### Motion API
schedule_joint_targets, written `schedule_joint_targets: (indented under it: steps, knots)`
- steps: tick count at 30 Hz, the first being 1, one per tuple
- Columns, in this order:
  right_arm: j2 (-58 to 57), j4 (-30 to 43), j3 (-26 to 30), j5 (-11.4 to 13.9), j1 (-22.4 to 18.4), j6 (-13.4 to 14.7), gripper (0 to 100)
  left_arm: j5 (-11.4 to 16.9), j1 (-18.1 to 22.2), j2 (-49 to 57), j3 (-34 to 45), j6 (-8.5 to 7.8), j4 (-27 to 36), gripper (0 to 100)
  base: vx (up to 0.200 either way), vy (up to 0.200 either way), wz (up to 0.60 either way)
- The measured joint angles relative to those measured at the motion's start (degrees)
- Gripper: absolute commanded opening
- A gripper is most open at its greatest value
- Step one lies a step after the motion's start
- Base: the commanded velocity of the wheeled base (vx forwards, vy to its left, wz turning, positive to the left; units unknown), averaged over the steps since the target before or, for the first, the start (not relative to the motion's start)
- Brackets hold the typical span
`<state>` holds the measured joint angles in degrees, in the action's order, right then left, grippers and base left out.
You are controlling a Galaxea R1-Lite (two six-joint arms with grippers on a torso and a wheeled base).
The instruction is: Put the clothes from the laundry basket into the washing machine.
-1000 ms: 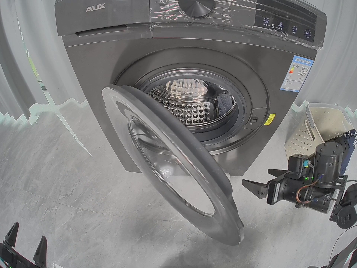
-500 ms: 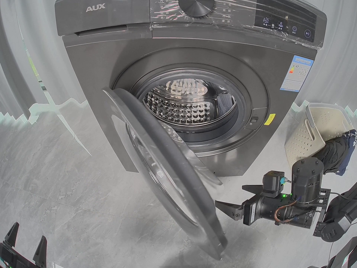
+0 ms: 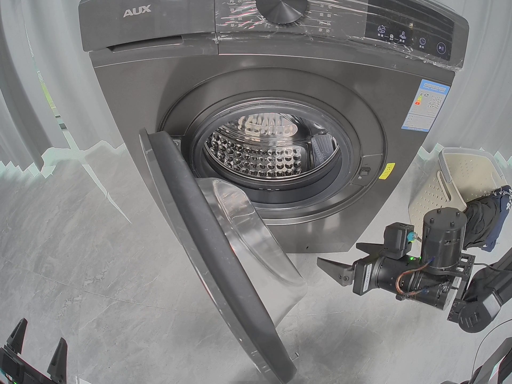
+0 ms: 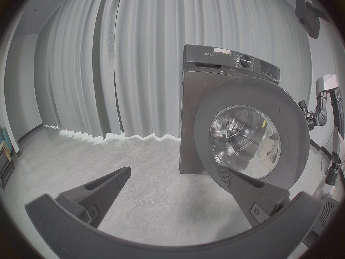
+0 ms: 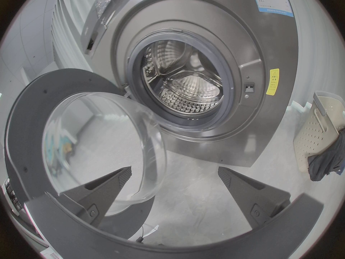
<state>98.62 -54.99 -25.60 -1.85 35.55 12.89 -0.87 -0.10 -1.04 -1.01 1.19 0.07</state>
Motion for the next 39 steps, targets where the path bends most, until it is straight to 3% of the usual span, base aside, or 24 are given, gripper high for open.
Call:
schedule_joint_targets:
  steps: [8, 22, 30, 39]
  knots:
    - [6.1, -0.8, -3.5, -0.3, -2.1, 0.0, 100, 0.0, 0.0, 0.0, 0.0, 0.0, 0.0, 100, 0.0, 0.0, 0.0]
    - [12.6, -9.2, -3.4, 0.2, 5.5, -0.1, 100, 0.0, 0.0, 0.0, 0.0, 0.0, 0.0, 100, 0.0, 0.0, 0.0]
    - [13.1, -9.3, -4.9, 0.3, 5.7, 0.0, 100, 0.0, 0.0, 0.0, 0.0, 0.0, 0.0, 100, 0.0, 0.0, 0.0]
    - [15.2, -8.5, -10.5, 0.3, 5.7, -0.2, 100, 0.0, 0.0, 0.0, 0.0, 0.0, 0.0, 100, -0.133, 0.0, 0.0]
